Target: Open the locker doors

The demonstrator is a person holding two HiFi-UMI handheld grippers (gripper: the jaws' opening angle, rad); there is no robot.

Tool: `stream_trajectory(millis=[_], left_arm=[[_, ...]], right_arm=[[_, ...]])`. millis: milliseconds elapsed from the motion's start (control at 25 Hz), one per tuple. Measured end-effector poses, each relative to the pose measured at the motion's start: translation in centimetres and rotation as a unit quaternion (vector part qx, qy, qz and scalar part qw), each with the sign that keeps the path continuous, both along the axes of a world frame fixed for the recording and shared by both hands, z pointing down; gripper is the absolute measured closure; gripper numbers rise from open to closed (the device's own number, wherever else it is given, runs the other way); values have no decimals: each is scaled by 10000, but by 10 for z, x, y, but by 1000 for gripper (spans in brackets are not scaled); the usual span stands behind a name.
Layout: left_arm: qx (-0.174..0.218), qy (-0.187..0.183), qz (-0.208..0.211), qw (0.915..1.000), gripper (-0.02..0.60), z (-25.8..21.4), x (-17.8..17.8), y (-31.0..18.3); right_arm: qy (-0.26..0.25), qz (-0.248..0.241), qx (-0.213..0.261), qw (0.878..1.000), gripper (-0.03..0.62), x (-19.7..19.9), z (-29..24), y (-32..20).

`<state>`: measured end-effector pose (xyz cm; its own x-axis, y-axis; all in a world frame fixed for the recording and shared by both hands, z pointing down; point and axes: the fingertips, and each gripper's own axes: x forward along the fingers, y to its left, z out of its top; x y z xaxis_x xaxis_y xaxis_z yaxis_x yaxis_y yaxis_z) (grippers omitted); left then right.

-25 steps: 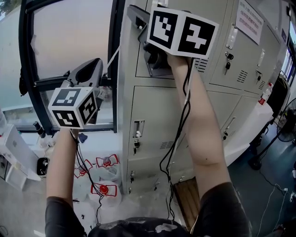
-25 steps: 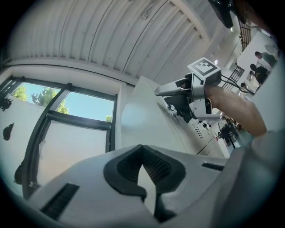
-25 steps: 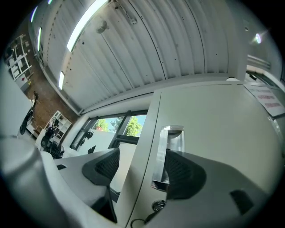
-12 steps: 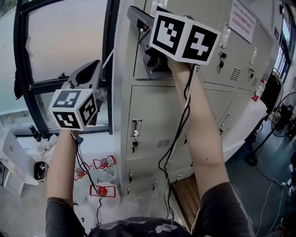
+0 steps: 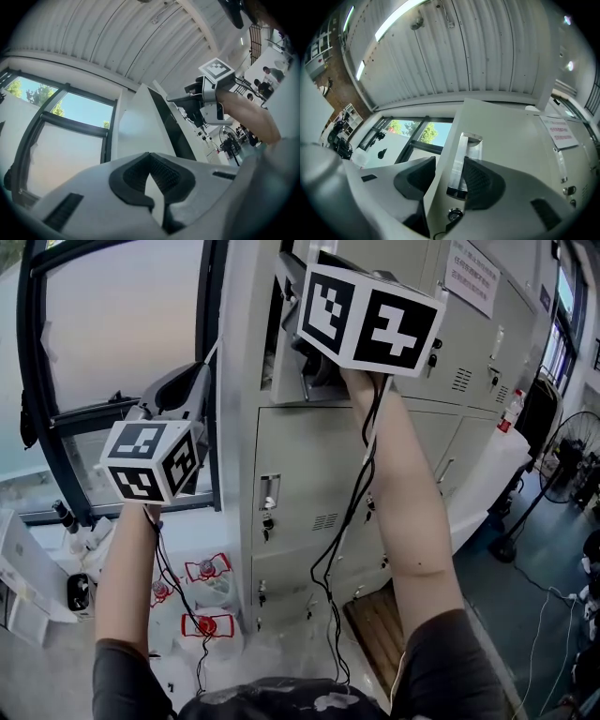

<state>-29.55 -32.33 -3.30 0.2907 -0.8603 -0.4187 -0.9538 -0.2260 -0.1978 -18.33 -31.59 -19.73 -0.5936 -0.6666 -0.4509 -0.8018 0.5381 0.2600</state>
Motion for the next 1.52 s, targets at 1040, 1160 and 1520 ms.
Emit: stream_trajectory(millis=[1040,1160,1520], left_arm=[[19,-68,603,9982,573,-1,59,41],[70,-38,559,9984,573,-4,74,48],[85,-39,444,9990,574,-11,123,62]], right_arm=[[323,917,748,9924,441,65,1,65],[383,889,850,9917,441,78,1,75],[224,438,903,9947,441,124,2,97]])
